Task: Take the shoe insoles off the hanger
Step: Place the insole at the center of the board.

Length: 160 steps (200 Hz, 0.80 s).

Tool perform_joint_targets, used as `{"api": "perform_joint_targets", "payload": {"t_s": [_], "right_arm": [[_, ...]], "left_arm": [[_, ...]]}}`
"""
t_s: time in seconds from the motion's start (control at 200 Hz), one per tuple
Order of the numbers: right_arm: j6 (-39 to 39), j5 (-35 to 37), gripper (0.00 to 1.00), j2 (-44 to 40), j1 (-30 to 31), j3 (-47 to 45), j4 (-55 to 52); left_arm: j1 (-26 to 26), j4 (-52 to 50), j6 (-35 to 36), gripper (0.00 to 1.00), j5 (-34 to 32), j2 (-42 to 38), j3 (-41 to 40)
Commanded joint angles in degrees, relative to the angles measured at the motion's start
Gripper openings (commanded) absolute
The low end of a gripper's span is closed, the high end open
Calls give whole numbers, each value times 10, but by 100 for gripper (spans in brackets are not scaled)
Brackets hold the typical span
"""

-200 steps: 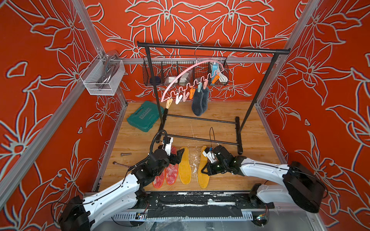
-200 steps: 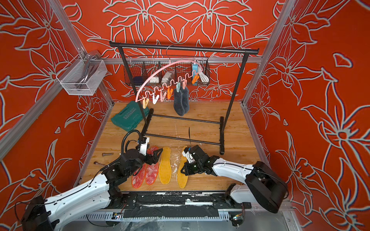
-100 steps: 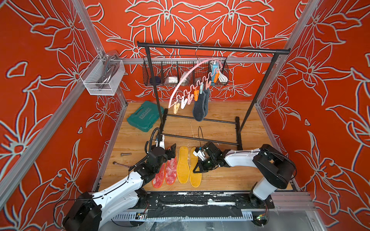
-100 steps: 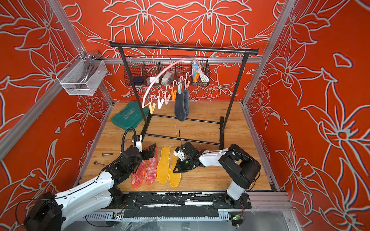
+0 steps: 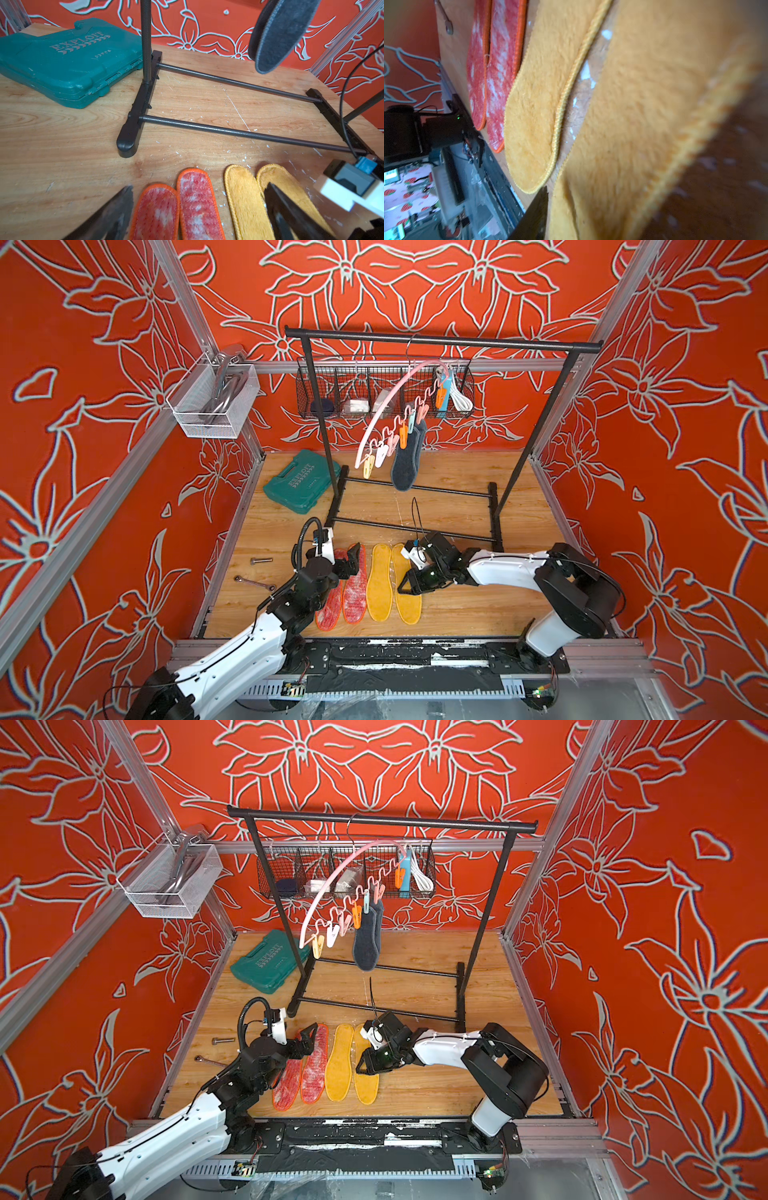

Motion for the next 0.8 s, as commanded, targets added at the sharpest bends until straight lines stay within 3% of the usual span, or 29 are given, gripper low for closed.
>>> {"api": "perform_joint_targets", "payload": {"t_s": [0.0,0.185,0.425,0.621,0.796], "right_arm": [[11,90,44,-26,0,-21,-46],[40,121,49,-67,0,-41,-41],[45,163,48,-133,-1,-65,-39],[-38,274,52,-239,-1,-66,-59],[-145,376,72,-353,-1,-102,17]], "left_arm": [[3,4,1,93,-2,-20,-3],[3,12,3,93,0,-14,-9],[4,13,3,93,10,-3,-6],[4,21,18,92,34,-13,-10],[4,32,29,91,52,-25,-15]]}}
